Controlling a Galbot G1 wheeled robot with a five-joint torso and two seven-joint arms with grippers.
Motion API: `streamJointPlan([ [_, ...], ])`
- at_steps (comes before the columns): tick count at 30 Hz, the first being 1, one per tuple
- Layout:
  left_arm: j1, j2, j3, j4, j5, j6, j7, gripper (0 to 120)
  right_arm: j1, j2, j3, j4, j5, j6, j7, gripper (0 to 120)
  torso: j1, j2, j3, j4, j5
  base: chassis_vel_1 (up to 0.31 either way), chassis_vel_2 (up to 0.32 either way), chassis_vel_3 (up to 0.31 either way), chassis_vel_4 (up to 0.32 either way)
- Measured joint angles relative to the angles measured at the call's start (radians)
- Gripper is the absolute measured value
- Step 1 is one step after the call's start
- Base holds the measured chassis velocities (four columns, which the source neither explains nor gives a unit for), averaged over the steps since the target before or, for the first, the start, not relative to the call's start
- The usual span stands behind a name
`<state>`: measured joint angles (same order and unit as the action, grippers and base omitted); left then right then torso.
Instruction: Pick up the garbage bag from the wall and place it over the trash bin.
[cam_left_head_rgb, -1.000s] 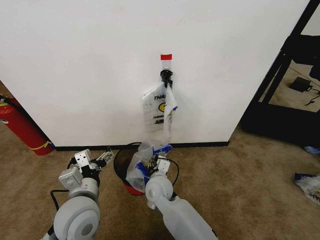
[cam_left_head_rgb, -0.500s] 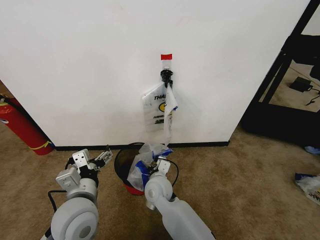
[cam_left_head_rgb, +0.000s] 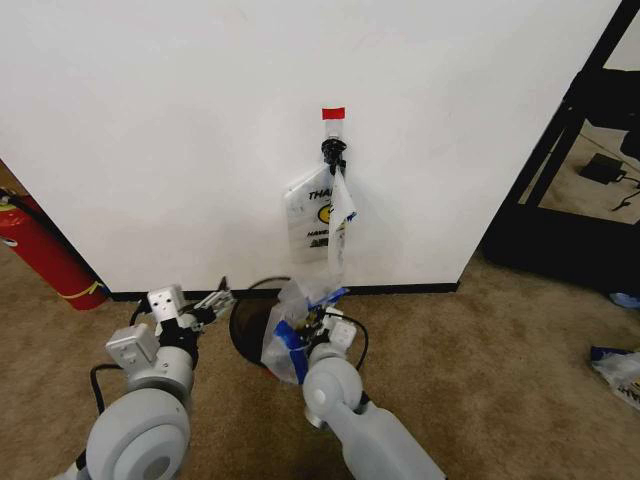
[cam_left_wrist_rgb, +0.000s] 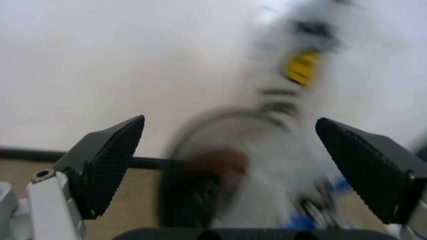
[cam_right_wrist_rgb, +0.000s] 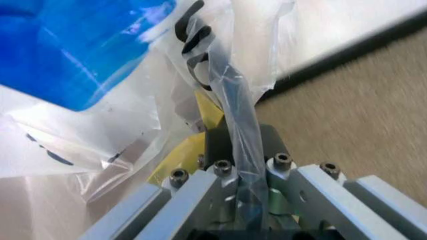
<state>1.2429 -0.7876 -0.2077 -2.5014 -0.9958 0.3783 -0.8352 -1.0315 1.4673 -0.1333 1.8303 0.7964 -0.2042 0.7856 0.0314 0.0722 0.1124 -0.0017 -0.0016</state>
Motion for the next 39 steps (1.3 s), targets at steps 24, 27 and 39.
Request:
streamJointPlan([
  [24, -0.703, 0.039, 0.565, 0.176, -0.459, 0.275, 0.002, 100, -0.181, -0.129, 0.107, 0.185, -0.099, 0.018, -0.083, 0, 0.0, 0.0, 0.0, 0.0001, 0.0, 0.0, 0.0, 0.0, 0.0],
  [27, -0.716, 0.027, 0.603, 0.208, -0.412, 0.275, 0.005, 100, -0.185, -0.13, 0.109, 0.194, -0.095, 0.018, -0.083, 0, 0.0, 0.0, 0.0, 0.0, -0.0001, 0.0, 0.0, 0.0, 0.0],
  [39, -0.716, 0.009, 0.658, 0.296, -0.315, 0.243, 0.012, 65, -0.212, -0.134, 0.11, 0.216, -0.088, 0.015, -0.084, 0, 0.0, 0.0, 0.0, 0.0002, -0.0002, 0.0, 0.0, 0.0, 0.0],
])
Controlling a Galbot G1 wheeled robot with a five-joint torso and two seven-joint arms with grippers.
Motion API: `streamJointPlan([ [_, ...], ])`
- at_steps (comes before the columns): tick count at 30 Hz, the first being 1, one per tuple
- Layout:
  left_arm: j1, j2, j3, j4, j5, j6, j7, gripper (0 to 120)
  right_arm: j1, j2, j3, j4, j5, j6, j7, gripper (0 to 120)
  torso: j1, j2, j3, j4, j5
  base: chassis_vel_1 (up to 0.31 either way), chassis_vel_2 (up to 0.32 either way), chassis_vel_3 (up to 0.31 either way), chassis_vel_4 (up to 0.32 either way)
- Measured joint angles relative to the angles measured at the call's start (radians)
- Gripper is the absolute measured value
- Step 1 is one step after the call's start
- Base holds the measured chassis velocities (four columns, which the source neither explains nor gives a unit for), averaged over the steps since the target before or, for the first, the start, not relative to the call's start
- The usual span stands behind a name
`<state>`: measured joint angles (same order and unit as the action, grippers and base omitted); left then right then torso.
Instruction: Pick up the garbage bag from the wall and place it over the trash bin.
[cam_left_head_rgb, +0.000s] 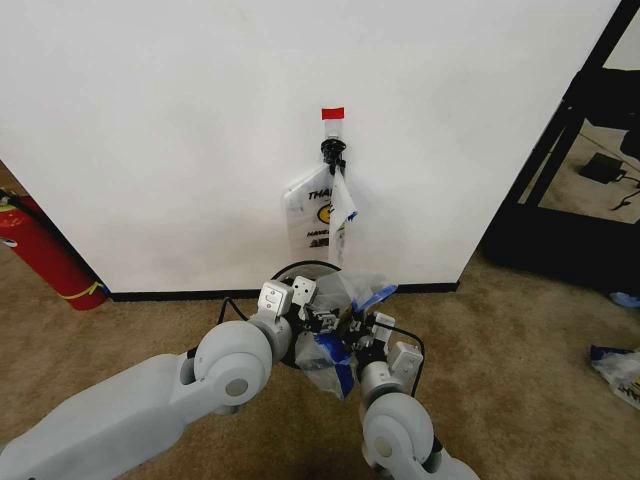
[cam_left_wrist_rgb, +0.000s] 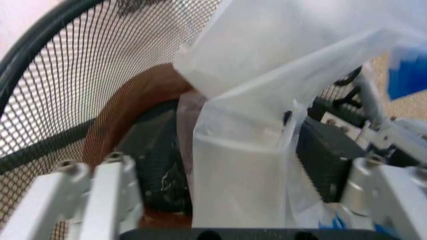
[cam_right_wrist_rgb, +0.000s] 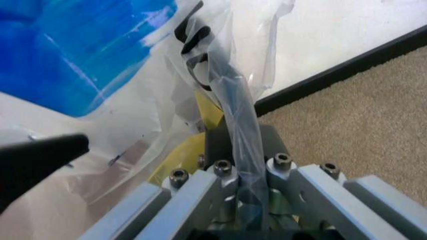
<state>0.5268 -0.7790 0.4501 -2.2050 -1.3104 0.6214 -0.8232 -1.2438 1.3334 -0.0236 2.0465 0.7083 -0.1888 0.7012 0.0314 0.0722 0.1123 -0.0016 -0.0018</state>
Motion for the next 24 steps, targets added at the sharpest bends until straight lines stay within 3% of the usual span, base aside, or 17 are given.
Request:
streamJointPlan([
  [4, 0.014, 0.009, -0.001, -0.003, 0.002, 0.0, 0.009, 44, 0.005, -0.002, 0.001, 0.0, 0.008, -0.002, 0.003, 0, 0.0, 0.0, 0.0, 0.0001, 0.0, 0.0, 0.0, 0.0, 0.0],
  [6, 0.016, 0.01, -0.002, -0.005, 0.002, 0.0, 0.01, 43, 0.006, -0.003, 0.001, 0.0, 0.01, -0.002, 0.004, 0, 0.0, 0.0, 0.0, 0.0001, 0.0, 0.0, 0.0, 0.0, 0.0],
  [10, 0.016, 0.005, -0.006, -0.01, -0.002, -0.018, 0.012, 22, 0.005, -0.001, 0.001, -0.004, 0.013, -0.002, 0.007, 0, 0.0, 0.0, 0.0, 0.0001, 0.0, 0.0, 0.0, 0.0, 0.0],
  [14, 0.013, -0.005, -0.009, -0.005, -0.002, -0.035, 0.011, 15, 0.003, 0.0, -0.001, -0.006, 0.013, -0.002, 0.007, 0, 0.0, 0.0, 0.0, 0.0, 0.0001, 0.0, 0.0, 0.0, 0.0],
  [16, 0.015, -0.014, -0.027, 0.006, -0.013, -0.049, 0.003, 1, 0.001, 0.0, 0.0, -0.006, 0.016, -0.002, 0.007, 0, 0.0, 0.0, 0.0, -0.0003, 0.0, 0.0, 0.0, 0.0, 0.0],
  [24, 0.043, 0.011, -0.096, 0.009, -0.027, -0.068, -0.026, 0, 0.002, -0.003, 0.029, -0.012, 0.047, 0.002, 0.014, 0, 0.0, 0.0, 0.0, -0.0001, 0.0, 0.0, 0.0, 0.0, 0.0],
])
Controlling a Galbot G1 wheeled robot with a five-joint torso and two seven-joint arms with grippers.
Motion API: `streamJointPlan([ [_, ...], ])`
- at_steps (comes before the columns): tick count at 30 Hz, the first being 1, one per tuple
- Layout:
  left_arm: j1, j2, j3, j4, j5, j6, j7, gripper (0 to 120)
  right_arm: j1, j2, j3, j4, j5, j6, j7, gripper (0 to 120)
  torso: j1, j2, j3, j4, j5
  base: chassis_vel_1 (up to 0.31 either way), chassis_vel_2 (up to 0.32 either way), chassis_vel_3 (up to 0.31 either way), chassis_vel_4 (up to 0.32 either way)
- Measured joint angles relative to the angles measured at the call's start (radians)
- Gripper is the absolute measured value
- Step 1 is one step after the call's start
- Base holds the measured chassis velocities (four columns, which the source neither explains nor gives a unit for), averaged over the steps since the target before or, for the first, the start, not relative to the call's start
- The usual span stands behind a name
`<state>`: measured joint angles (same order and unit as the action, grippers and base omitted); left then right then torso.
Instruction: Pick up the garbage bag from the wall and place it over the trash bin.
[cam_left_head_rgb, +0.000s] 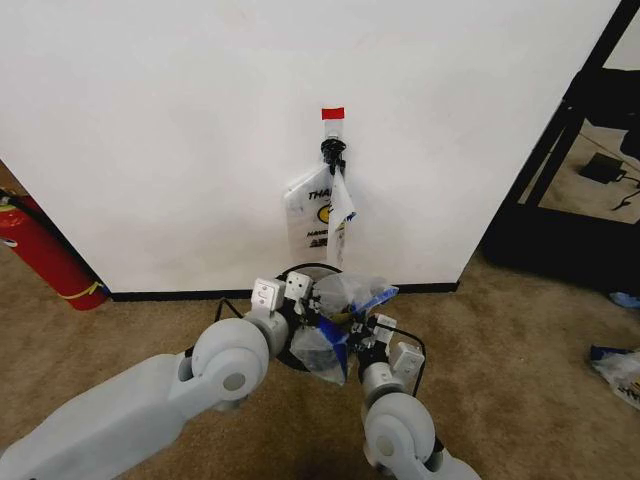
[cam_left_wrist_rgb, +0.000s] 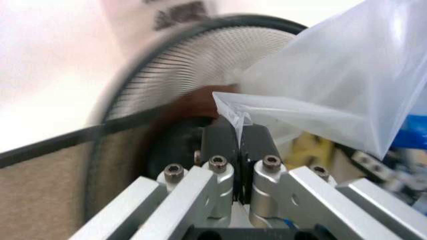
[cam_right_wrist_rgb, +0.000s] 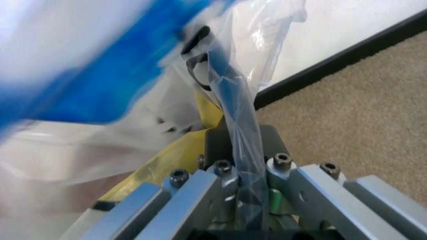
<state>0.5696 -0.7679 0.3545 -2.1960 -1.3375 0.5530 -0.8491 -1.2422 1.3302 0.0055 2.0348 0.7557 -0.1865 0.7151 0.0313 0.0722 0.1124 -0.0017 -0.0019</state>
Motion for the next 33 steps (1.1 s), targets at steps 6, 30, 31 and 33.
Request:
streamJointPlan([
  [6, 0.038, 0.052, -0.037, -0.038, 0.013, -0.002, -0.009, 0, 0.0, -0.005, 0.022, 0.0, 0.036, 0.001, 0.008, 0, 0.0, 0.0, 0.0, 0.0003, 0.0, 0.0, 0.0, 0.0, 0.0],
  [30, 0.04, 0.204, -0.02, -0.262, 0.444, -0.059, 0.35, 62, 0.002, 0.008, 0.049, 0.003, 0.078, -0.001, 0.029, 0, 0.0, 0.0, 0.0, 0.0002, 0.0002, 0.0, 0.0, 0.0, 0.0],
  [31, 0.005, 0.192, 0.005, -0.251, 0.446, -0.053, 0.384, 67, 0.001, 0.008, 0.048, 0.003, 0.077, -0.001, 0.029, 0, 0.0, 0.0, 0.0, 0.0002, 0.0, 0.0, 0.0, 0.0, 0.0],
  [33, -0.017, 0.184, 0.018, -0.243, 0.442, -0.047, 0.397, 70, 0.0, 0.007, 0.048, 0.003, 0.076, -0.002, 0.029, 0, 0.0, 0.0, 0.0, 0.0001, -0.0001, 0.0, 0.0, 0.0, 0.0],
])
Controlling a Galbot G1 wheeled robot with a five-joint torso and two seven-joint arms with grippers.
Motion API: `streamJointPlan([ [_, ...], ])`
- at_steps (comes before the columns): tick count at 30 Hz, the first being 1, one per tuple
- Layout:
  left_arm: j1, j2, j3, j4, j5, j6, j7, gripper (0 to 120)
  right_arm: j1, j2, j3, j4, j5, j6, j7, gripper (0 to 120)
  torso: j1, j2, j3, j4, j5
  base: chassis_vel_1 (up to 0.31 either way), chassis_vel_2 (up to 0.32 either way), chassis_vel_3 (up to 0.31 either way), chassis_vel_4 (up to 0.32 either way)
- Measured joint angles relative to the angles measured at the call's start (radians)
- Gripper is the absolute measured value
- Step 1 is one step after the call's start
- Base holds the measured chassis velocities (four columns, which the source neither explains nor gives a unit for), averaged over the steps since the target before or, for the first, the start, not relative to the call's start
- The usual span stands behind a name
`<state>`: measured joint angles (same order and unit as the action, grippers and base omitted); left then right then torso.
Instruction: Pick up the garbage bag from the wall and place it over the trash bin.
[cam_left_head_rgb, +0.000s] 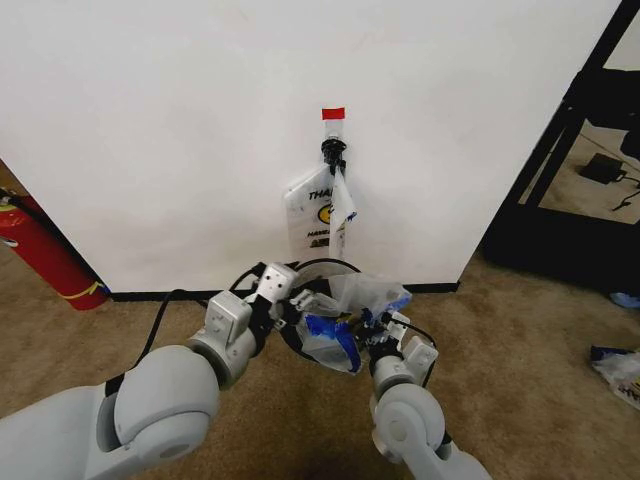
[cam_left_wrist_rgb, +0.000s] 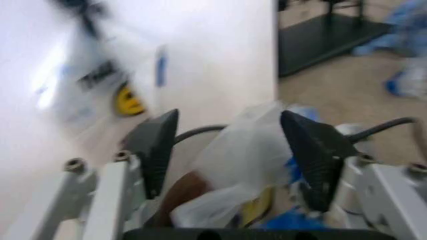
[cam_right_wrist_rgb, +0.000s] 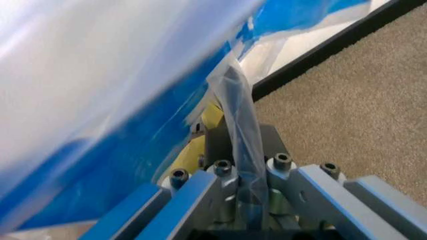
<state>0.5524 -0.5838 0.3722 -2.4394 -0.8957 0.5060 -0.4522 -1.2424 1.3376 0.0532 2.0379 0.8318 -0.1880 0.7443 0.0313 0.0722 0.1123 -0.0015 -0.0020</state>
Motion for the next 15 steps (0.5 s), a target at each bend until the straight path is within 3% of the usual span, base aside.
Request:
streamJointPlan([
  [6, -0.218, -0.107, 0.157, 0.094, -0.156, 0.09, -0.008, 95, -0.005, -0.006, -0.004, 0.008, -0.008, -0.001, 0.001, 0, 0.0, 0.0, 0.0, -0.0004, 0.0003, 0.0, 0.0, 0.0, 0.0],
  [11, -0.25, -0.15, 0.197, 0.143, -0.24, 0.128, -0.058, 97, -0.005, -0.008, -0.005, 0.009, -0.01, -0.002, 0.001, 0, 0.0, 0.0, 0.0, -0.0001, 0.0001, 0.0, 0.0, 0.0, 0.0],
  [15, -0.232, -0.154, 0.213, 0.183, -0.209, 0.129, -0.062, 93, -0.005, -0.009, -0.004, 0.01, -0.011, -0.002, 0.001, 0, 0.0, 0.0, 0.0, 0.0, 0.0001, 0.0, 0.0, 0.0, 0.0],
])
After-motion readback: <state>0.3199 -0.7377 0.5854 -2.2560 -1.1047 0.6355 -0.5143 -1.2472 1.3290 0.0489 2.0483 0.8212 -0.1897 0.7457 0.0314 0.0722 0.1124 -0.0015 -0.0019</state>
